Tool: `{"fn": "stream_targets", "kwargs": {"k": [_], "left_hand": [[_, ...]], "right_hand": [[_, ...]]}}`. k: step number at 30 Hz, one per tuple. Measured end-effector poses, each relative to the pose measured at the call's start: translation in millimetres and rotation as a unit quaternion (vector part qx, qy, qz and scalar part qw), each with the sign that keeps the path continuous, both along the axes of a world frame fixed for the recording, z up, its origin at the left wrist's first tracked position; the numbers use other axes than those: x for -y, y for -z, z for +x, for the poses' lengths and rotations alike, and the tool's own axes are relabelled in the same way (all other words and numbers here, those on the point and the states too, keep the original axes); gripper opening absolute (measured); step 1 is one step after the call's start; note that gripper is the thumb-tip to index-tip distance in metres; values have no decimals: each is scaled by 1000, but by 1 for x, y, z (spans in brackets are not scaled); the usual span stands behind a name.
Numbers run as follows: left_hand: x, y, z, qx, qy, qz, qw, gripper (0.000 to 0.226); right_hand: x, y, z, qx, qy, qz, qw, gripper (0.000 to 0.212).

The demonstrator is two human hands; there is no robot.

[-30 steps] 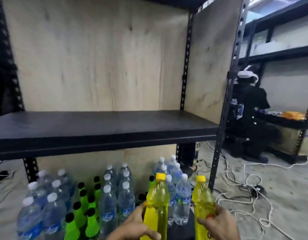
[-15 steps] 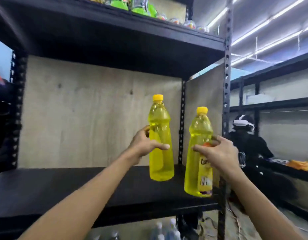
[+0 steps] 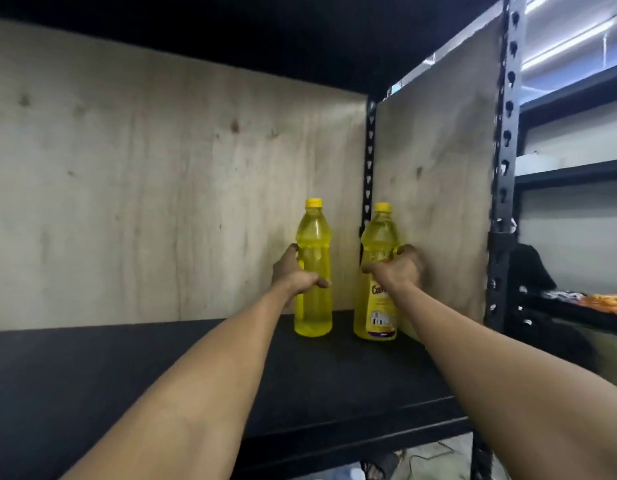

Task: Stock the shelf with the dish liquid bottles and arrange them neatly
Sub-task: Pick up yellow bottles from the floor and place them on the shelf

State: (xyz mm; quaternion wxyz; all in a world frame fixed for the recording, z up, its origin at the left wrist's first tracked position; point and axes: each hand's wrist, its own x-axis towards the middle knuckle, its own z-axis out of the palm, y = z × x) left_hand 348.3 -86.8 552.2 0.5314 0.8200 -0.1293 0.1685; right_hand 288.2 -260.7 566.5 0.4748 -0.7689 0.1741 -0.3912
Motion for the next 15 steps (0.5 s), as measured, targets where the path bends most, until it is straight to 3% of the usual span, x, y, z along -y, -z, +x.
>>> {"fn": "stream_targets", "kwargs": {"k": [8, 11, 13, 15], "left_hand": [[-4, 15, 26, -2, 34, 28, 999, 111], [-6, 14, 11, -78, 28, 152, 985, 124], [-13, 11, -10, -92, -4, 173, 980, 114], [-31, 6, -53, -31, -42, 141, 989, 100]], "right_hand": [[11, 20, 32, -21, 7, -66, 998, 87], [6, 18, 11, -52, -24, -74, 996, 85], [-3, 15, -17, -66, -39, -91, 993, 79], [-20, 24, -63, -36, -44, -122, 991, 64]]}}
